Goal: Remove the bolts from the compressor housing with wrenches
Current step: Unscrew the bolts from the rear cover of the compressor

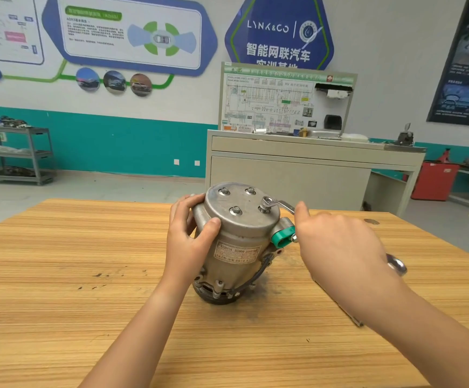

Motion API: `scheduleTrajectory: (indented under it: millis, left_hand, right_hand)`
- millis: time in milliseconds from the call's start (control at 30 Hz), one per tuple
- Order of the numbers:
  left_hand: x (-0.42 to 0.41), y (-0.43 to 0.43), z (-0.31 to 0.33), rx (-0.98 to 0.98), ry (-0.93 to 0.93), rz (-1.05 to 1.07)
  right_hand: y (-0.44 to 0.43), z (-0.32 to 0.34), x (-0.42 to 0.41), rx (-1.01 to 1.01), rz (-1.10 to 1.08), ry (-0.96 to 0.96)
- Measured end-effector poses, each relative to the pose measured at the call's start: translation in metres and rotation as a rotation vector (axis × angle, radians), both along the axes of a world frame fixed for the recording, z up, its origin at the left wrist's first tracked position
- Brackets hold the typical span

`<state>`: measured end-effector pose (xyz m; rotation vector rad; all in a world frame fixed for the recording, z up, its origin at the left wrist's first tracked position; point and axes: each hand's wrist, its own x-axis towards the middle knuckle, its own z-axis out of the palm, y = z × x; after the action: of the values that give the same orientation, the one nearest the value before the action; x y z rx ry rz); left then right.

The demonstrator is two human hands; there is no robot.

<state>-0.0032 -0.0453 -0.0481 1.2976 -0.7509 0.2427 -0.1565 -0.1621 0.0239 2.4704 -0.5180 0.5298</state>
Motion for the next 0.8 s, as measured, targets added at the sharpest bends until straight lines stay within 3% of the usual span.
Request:
scheduleTrajectory:
  millis: [133, 467, 533, 633, 800]
  left_hand:
    - [0.002, 0.002, -0.002, -0.002, -0.004, 0.009]
    - [-0.003, -0.004, -0.001, -0.001, -0.040, 0.049]
    - [-0.005, -0.005, -0.002, -0.015, -0.026, 0.043]
    - [-0.005, -0.003, -0.002, -0.038, -0.016, 0.027]
    - [0.002, 0.002, -0.001, -0.029, 0.000, -0.014]
  right_hand:
    - [0.001, -0.019, -0.004, 0.024, -0.057, -0.002]
    - [0.010, 0.004, 0.003, 0.012, -0.041, 0.035]
    - [0.002, -0.002, -0.002, -0.071, -0.041, -0.069]
    - [-0.037, -0.016, -0.005, -0.053, 0.211, -0.403]
    - [-0.082, -0.024, 0.027, 0.021, 0.429, -0.489]
